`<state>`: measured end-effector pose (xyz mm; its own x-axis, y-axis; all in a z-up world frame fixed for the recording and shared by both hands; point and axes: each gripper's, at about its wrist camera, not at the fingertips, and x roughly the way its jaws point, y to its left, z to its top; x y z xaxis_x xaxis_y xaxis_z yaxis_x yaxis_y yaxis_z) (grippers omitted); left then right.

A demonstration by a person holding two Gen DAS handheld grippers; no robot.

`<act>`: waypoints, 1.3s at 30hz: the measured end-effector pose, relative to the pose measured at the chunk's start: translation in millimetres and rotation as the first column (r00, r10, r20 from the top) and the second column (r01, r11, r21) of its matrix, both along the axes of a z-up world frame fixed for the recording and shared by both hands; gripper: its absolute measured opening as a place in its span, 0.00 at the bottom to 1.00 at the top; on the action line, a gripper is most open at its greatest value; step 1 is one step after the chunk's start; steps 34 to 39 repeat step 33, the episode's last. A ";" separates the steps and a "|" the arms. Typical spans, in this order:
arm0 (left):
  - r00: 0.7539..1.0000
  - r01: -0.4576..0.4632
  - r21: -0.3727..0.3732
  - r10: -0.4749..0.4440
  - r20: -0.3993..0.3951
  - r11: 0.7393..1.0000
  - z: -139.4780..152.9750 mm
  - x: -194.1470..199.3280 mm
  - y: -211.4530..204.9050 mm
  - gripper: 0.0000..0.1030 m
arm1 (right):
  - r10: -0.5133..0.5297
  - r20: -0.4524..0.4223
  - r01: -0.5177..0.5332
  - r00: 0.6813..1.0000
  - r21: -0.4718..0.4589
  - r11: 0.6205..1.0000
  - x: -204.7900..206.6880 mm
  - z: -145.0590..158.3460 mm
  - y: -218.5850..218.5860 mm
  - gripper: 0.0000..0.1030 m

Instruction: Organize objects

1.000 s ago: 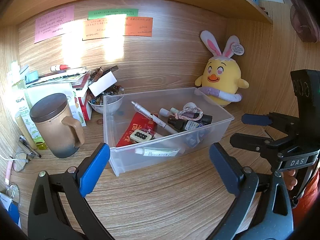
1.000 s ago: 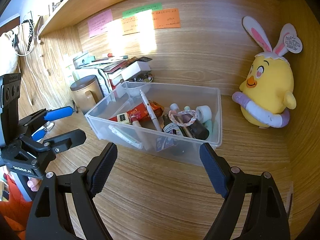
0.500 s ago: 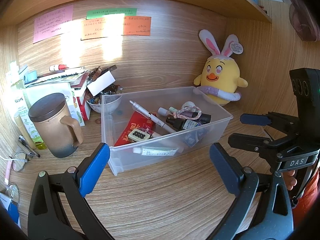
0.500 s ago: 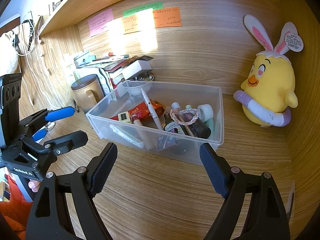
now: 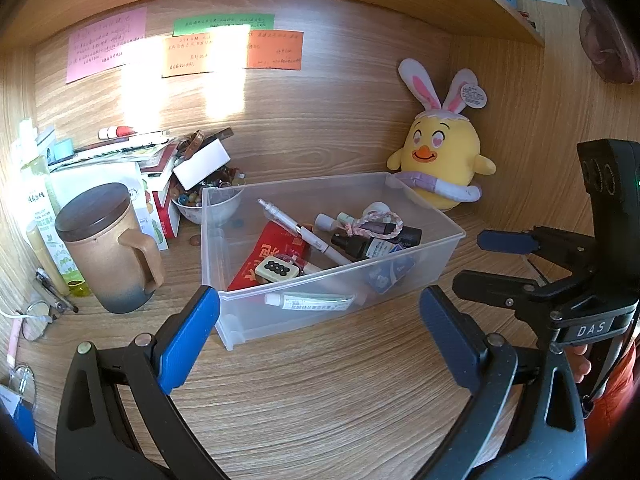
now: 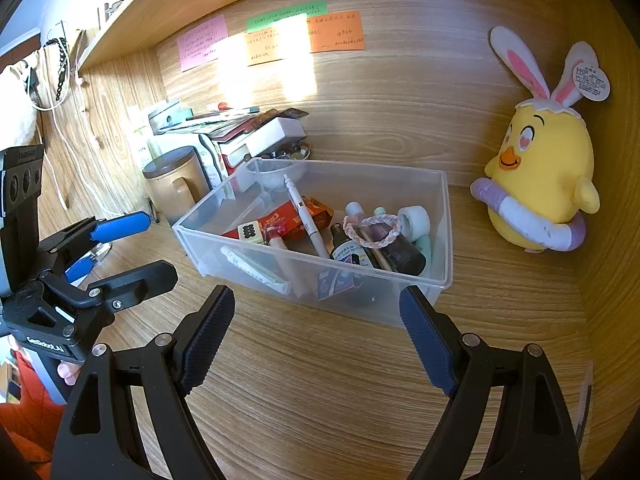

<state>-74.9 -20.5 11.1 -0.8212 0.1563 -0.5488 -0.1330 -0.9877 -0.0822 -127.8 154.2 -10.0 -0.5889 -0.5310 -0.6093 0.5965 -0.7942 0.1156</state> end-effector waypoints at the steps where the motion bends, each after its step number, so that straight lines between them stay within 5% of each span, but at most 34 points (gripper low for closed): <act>1: 1.000 -0.001 0.002 0.001 0.002 1.000 -0.3 -0.4 -0.3 0.98 | -0.001 0.000 0.001 1.000 0.001 1.000 0.4 -0.2 -0.3 0.80; 39: 0.999 0.033 0.000 -0.033 0.007 0.999 -3.7 -1.2 4.2 0.99 | -0.018 0.017 0.018 1.000 -0.002 1.000 1.7 -3.1 -1.3 0.80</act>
